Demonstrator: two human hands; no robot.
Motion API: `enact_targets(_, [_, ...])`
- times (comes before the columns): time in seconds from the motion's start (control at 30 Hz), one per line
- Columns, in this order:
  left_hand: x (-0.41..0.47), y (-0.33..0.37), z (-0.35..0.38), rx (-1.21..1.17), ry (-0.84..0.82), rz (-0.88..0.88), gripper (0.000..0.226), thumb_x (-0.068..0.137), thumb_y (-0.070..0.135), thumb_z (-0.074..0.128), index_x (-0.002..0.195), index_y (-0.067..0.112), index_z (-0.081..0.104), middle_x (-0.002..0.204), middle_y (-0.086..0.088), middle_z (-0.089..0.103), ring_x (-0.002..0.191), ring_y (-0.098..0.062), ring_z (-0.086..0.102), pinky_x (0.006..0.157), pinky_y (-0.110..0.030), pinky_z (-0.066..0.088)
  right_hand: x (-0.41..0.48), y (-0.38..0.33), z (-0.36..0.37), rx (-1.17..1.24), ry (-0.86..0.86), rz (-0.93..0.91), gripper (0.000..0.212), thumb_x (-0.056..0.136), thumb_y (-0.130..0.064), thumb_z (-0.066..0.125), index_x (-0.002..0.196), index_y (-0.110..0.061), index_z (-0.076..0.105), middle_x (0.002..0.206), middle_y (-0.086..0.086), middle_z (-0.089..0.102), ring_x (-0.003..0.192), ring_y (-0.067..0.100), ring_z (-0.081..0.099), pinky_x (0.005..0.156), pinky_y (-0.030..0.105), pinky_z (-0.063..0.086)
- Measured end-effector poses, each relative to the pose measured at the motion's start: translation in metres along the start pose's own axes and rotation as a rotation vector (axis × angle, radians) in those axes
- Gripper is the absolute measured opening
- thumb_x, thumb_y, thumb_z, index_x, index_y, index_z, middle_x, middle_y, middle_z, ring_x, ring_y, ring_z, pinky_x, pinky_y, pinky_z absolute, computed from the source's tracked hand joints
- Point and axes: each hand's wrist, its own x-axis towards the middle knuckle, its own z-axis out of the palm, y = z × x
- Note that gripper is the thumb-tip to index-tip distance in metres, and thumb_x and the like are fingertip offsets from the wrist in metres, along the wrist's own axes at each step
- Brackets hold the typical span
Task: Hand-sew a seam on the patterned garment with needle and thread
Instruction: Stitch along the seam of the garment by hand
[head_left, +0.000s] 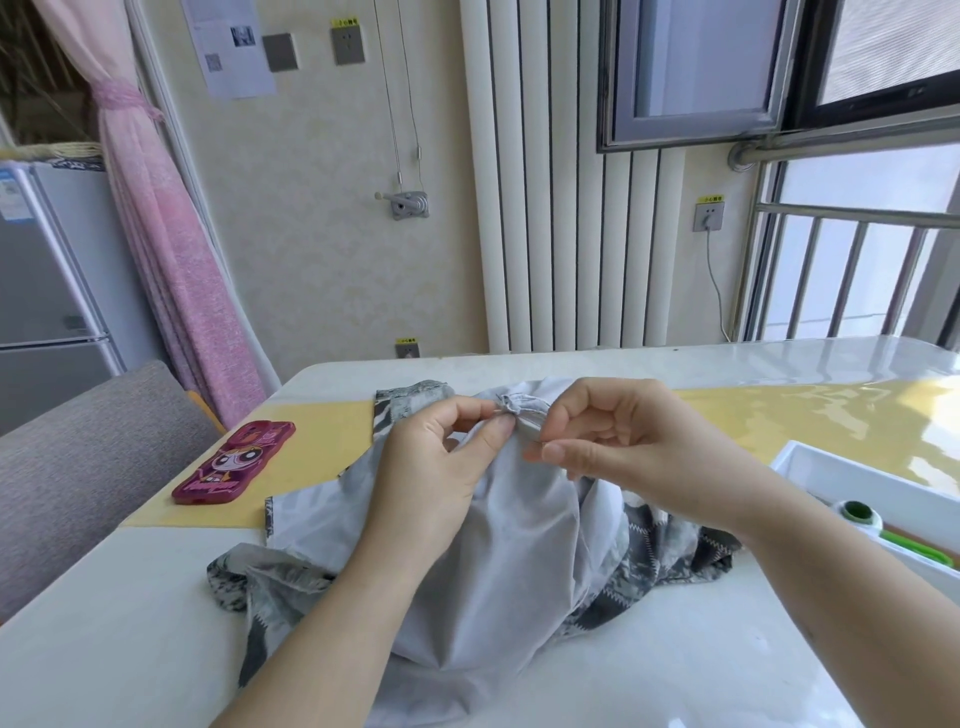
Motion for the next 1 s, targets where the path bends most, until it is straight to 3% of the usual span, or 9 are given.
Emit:
enact_targets(0.2, [-0.002,0.005,0.002,0.007,-0.008,0.033,0.015,0.084,0.015,0.069,0.078,0.029,0.069,0.075,0.021,0.07,0.07,0.003,0.059,0.069,-0.008,0.043,0.001,-0.004,0.004,-0.173,0.115,-0.049,0.01,0.08,-0.014,0.074,0.08,-0.018,0.064,0.073,-0.005,0.07,0.066,0.025,0.058,0.063,0.024,0.046])
enact_targets(0.43, [-0.009,0.006,0.001,0.003,-0.036,0.096,0.013,0.082,0.017,0.07,0.078,0.03,0.07,0.08,0.007,0.07,0.067,-0.008,0.056,0.064,-0.013,0.044,0.01,-0.009,-0.002,-0.245,0.217,0.001,0.014,0.078,-0.029,0.074,0.083,-0.019,0.065,0.055,-0.023,0.056,0.048,0.008,0.035,0.049,0.021,0.032])
enact_targets(0.57, [-0.009,0.008,-0.004,0.006,-0.075,0.098,0.006,0.076,0.034,0.073,0.077,0.04,0.071,0.076,0.01,0.069,0.07,-0.013,0.055,0.065,-0.017,0.044,0.018,-0.01,-0.01,-0.25,0.121,0.147,0.047,0.069,-0.063,0.058,0.092,-0.025,0.074,0.094,-0.014,0.069,0.086,0.013,0.065,0.088,0.032,0.051])
enact_targets(0.63, [-0.009,0.008,-0.004,0.022,-0.118,0.105,0.006,0.076,0.039,0.074,0.079,0.043,0.07,0.075,0.006,0.069,0.07,-0.015,0.055,0.066,-0.023,0.044,0.023,-0.011,-0.008,-0.211,0.033,0.193,0.038,0.074,-0.054,0.063,0.092,-0.023,0.075,0.097,-0.011,0.072,0.093,0.004,0.066,0.095,0.028,0.049])
enact_targets(0.73, [-0.009,0.009,-0.004,0.041,-0.15,0.125,0.016,0.08,0.028,0.071,0.078,0.044,0.07,0.072,0.009,0.069,0.07,-0.008,0.056,0.068,-0.021,0.045,0.031,-0.014,-0.007,-0.138,-0.021,0.218,0.012,0.082,-0.027,0.072,0.085,-0.016,0.075,0.091,0.0,0.075,0.092,0.012,0.069,0.096,0.031,0.049])
enact_targets(0.8, [-0.009,0.01,-0.005,0.053,-0.139,0.133,0.022,0.079,0.024,0.07,0.076,0.046,0.07,0.071,0.015,0.068,0.069,-0.005,0.056,0.067,-0.017,0.044,0.035,-0.016,-0.008,-0.096,-0.025,0.23,0.007,0.081,-0.019,0.072,0.08,-0.012,0.073,0.085,0.005,0.074,0.083,0.018,0.067,0.09,0.029,0.05])
enact_targets(0.87, [-0.009,0.01,-0.006,0.049,-0.122,0.117,0.012,0.074,0.035,0.068,0.075,0.047,0.07,0.072,0.006,0.068,0.068,-0.011,0.054,0.065,-0.02,0.043,0.039,-0.019,-0.007,0.027,0.008,0.26,0.007,0.084,-0.014,0.067,0.079,-0.01,0.067,0.072,-0.001,0.069,0.066,0.011,0.058,0.063,0.017,0.047])
enact_targets(0.93, [-0.007,0.009,-0.007,0.044,-0.114,0.098,0.009,0.07,0.039,0.067,0.074,0.047,0.07,0.07,0.003,0.067,0.066,-0.015,0.052,0.061,-0.022,0.042,0.045,-0.021,-0.008,0.409,0.131,0.324,0.011,0.092,-0.009,0.056,0.081,-0.01,0.057,0.067,-0.001,0.065,0.05,0.009,0.05,0.043,0.015,0.039])
enact_targets(1.0, [-0.006,0.009,-0.008,0.018,-0.121,0.089,0.016,0.075,0.028,0.07,0.073,0.044,0.071,0.069,0.007,0.066,0.066,-0.012,0.054,0.062,-0.018,0.043,0.05,-0.022,-0.011,0.825,0.274,0.344,0.012,0.098,-0.006,0.044,0.086,-0.009,0.048,0.07,0.007,0.064,0.049,0.015,0.061,0.041,0.018,0.046])
